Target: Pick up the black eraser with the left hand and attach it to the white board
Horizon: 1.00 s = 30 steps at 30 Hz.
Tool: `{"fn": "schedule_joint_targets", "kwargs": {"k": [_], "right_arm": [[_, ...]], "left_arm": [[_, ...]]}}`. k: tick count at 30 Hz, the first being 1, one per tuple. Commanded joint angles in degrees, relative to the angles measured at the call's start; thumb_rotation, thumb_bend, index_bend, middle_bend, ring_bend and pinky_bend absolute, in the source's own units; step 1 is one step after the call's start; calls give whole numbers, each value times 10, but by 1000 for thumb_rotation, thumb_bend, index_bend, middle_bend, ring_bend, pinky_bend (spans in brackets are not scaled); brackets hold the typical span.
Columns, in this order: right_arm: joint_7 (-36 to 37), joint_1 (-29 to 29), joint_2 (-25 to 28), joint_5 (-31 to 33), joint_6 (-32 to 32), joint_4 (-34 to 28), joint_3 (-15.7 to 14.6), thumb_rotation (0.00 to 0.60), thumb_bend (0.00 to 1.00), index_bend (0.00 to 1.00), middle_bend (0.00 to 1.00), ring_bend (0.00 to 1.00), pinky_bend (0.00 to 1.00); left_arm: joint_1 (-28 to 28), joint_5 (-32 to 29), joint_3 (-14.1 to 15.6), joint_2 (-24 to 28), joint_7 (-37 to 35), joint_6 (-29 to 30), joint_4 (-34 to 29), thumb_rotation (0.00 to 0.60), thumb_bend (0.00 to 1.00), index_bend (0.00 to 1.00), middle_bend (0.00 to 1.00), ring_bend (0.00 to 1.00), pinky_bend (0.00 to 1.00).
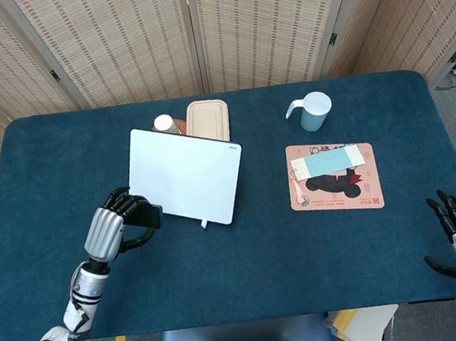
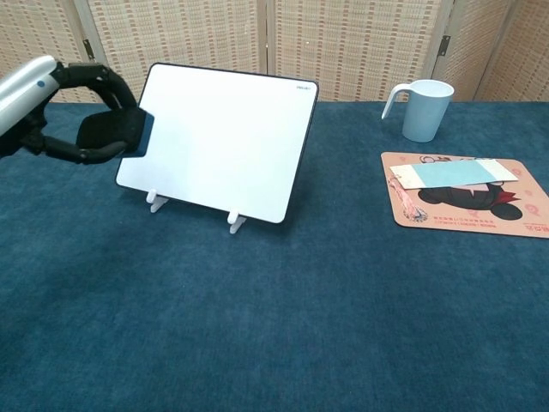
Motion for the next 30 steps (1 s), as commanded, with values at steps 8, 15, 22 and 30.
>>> {"fn": "schedule_joint_targets", "kwargs": {"k": [8, 15, 22, 30], "right_arm": [[37, 9, 15, 6, -18, 4, 0, 600, 196, 0, 0, 0, 0], [69, 14, 24, 17, -31, 14, 1, 600, 197, 0, 0, 0, 0], [84, 15, 28, 35, -36, 17, 8, 600, 197, 0, 0, 0, 0], [85, 19, 29, 56, -50, 18, 14, 600, 196, 0, 0, 0, 0]], "left_arm": [[-73, -25, -39, -73, 12, -57, 52, 600, 335, 429, 492, 400, 234], [-115, -47, -53, -132, -48, -98, 158, 600, 335, 428, 492, 397, 232], [-150, -55, -53, -176, -113, -128, 256, 600, 335, 427, 492, 395, 230], [-178, -68, -51, -215, -180, -154, 349, 600, 334, 429, 492, 397, 229]]}}
